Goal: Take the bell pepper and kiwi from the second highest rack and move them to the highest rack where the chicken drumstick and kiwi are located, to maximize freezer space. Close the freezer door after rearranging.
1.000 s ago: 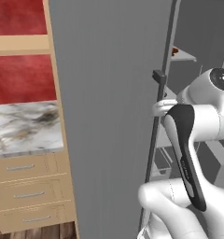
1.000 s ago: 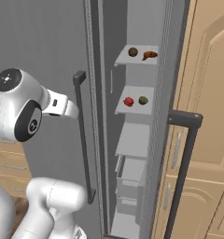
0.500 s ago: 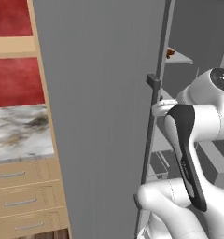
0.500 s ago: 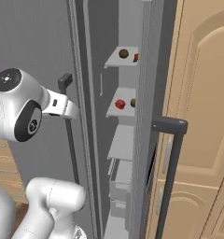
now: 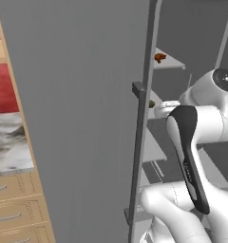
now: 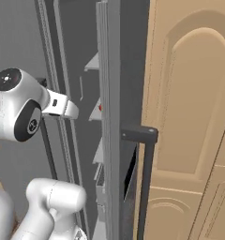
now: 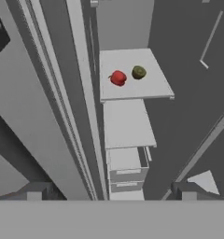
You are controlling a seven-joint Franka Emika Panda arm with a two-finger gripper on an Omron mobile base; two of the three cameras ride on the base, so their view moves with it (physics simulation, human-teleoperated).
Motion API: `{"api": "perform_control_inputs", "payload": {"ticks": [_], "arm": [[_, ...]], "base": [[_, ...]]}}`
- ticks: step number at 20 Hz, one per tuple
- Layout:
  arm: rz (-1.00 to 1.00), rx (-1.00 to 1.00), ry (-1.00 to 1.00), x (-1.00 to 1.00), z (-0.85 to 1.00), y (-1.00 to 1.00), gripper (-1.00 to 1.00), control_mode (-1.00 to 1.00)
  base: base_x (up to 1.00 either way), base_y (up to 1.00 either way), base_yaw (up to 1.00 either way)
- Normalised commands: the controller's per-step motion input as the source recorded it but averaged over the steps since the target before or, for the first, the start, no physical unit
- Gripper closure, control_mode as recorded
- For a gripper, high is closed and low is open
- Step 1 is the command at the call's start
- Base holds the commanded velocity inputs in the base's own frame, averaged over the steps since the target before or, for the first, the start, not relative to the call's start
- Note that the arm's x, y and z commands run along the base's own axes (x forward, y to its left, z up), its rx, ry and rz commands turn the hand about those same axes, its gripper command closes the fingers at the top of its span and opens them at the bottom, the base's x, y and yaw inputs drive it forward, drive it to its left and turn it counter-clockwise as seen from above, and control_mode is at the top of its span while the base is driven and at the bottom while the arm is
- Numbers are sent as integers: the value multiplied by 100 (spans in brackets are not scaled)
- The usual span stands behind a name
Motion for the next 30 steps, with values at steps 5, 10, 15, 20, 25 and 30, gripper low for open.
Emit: {"api": "perform_control_inputs", "payload": {"ticks": [5,10,15,20,25,30], "arm": [[0,0,0,0,0,0,-100,100],[0,0,0,0,0,0,-100,100],[0,0,0,0,0,0,-100,100],[0,0,0,0,0,0,-100,100],[-1,1,3,30,-16,-7,-100,-100],[0,9,2,50,-29,-24,-100,-100]], "base": [[14,-51,-2],[20,-39,-1],[8,-11,0],[0,0,0],[2,0,0],[0,0,0]]}}
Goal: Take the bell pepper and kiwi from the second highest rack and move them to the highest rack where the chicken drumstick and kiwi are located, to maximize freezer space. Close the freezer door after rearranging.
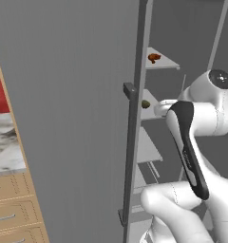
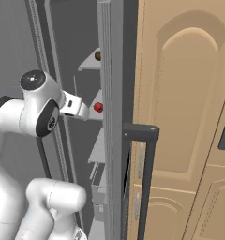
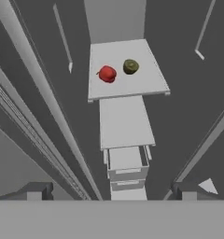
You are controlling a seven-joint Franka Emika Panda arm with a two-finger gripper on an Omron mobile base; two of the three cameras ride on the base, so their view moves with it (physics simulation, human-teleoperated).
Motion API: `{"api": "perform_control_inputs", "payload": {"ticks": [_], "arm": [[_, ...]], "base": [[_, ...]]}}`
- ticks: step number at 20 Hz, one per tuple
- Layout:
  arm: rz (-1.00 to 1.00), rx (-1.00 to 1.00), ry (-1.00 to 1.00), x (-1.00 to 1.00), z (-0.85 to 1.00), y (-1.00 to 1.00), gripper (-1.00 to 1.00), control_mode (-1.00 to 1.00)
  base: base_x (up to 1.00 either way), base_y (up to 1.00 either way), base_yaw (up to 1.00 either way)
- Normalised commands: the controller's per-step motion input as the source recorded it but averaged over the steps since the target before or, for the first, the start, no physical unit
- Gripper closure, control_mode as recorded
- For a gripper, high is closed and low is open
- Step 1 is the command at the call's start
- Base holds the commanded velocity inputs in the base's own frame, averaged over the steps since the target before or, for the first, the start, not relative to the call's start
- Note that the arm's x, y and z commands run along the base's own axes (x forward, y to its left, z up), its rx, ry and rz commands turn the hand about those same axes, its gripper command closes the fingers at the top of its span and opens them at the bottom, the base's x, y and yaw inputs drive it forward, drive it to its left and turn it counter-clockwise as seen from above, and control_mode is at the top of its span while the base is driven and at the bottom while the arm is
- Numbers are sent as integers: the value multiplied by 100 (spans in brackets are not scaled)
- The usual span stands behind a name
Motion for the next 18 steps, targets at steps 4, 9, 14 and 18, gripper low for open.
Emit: {"api": "perform_control_inputs", "payload": {"ticks": [4,9,14,18], "arm": [[0,7,5,58,-22,-13,-100,-100],[-4,0,2,62,-39,-4,-100,-100],[-4,0,3,71,-25,-1,-100,-100],[0,1,1,51,-5,-3,-100,-100]], "base": [[0,0,0],[0,0,0],[0,0,0],[0,0,0]]}}
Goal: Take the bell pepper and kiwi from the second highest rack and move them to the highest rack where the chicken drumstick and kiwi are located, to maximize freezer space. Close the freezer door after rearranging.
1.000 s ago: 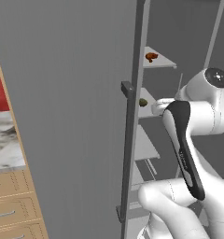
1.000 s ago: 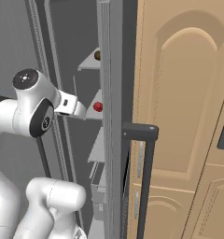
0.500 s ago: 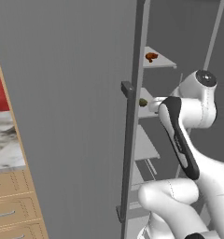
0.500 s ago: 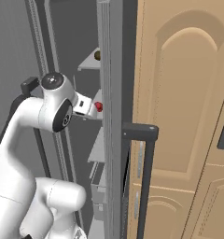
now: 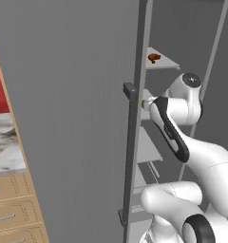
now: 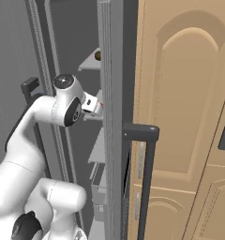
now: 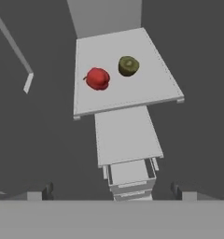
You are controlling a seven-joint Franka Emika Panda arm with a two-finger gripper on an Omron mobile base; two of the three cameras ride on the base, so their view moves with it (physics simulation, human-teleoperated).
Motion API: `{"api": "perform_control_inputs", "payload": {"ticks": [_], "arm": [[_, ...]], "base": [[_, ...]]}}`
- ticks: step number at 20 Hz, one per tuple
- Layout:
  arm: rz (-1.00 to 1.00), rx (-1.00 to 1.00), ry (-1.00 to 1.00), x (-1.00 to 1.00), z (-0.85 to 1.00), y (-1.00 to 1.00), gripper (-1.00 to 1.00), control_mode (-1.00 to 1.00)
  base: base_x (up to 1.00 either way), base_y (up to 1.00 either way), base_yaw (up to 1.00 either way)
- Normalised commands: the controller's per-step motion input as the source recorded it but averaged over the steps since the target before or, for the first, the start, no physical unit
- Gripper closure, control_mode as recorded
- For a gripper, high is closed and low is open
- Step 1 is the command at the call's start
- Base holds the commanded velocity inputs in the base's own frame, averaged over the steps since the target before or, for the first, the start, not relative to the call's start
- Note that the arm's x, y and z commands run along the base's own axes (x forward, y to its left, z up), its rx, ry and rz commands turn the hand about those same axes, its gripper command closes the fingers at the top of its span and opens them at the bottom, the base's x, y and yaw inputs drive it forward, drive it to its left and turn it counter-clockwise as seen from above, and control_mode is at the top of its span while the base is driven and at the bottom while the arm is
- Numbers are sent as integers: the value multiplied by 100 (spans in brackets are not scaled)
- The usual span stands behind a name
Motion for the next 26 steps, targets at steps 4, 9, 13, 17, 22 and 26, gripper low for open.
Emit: {"api": "perform_control_inputs", "payload": {"ticks": [4,9,13,17,22,26], "arm": [[0,0,5,49,-2,-17,-100,-100],[0,0,1,46,-11,-20,-100,-100],[0,0,0,41,-16,-18,-100,-100],[0,0,0,38,-29,-9,-100,-100],[0,1,0,35,-29,-1,-100,-100],[0,8,0,31,-8,0,-100,-100]], "base": [[0,0,0],[0,0,0],[0,0,0],[0,0,0],[0,0,0],[0,0,0]]}}
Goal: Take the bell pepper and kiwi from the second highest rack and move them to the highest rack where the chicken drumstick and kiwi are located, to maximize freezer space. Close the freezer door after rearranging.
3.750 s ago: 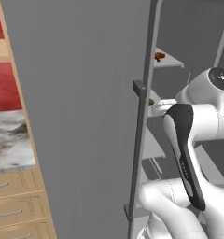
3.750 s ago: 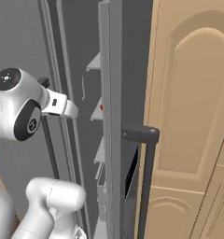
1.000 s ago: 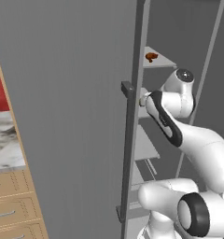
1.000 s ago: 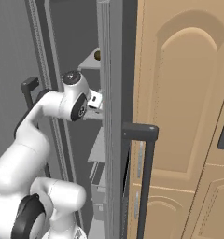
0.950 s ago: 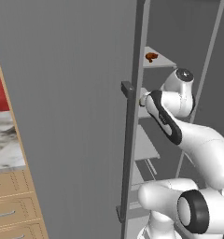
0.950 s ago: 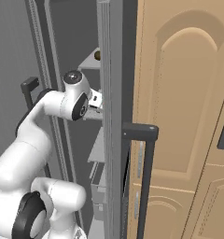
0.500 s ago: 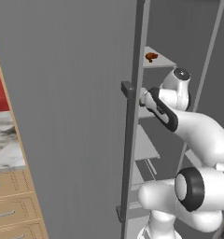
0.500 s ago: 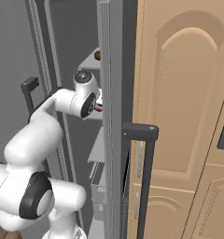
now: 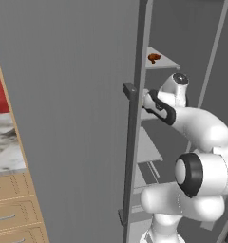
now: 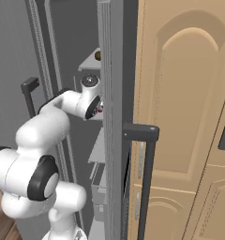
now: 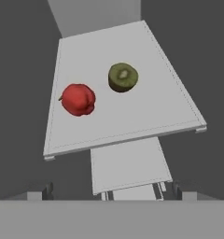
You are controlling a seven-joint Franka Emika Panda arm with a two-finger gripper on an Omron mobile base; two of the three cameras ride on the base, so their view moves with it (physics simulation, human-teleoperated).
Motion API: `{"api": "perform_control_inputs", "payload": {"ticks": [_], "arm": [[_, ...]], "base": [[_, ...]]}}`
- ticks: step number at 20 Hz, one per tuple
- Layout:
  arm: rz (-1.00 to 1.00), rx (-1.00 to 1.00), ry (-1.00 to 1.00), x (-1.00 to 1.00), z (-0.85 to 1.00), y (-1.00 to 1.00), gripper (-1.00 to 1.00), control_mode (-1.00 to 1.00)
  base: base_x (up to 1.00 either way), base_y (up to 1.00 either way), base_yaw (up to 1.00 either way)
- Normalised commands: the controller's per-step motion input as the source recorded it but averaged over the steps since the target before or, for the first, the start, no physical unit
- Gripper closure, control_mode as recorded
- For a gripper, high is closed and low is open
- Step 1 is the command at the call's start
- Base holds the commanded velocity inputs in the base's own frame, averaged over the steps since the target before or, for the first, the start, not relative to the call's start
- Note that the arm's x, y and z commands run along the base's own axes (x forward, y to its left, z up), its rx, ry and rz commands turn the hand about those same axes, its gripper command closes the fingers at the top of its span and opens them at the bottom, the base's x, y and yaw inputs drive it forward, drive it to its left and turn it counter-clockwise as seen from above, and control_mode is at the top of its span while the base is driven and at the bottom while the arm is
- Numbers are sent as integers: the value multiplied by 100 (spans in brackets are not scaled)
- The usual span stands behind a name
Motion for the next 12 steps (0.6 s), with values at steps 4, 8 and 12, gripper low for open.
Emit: {"api": "perform_control_inputs", "payload": {"ticks": [4,8,12], "arm": [[0,12,0,34,0,-6,-100,-100],[0,7,0,29,-2,-5,-100,-100],[0,3,0,30,-5,-4,-100,-100]], "base": [[0,0,0],[0,0,0],[0,0,0]]}}
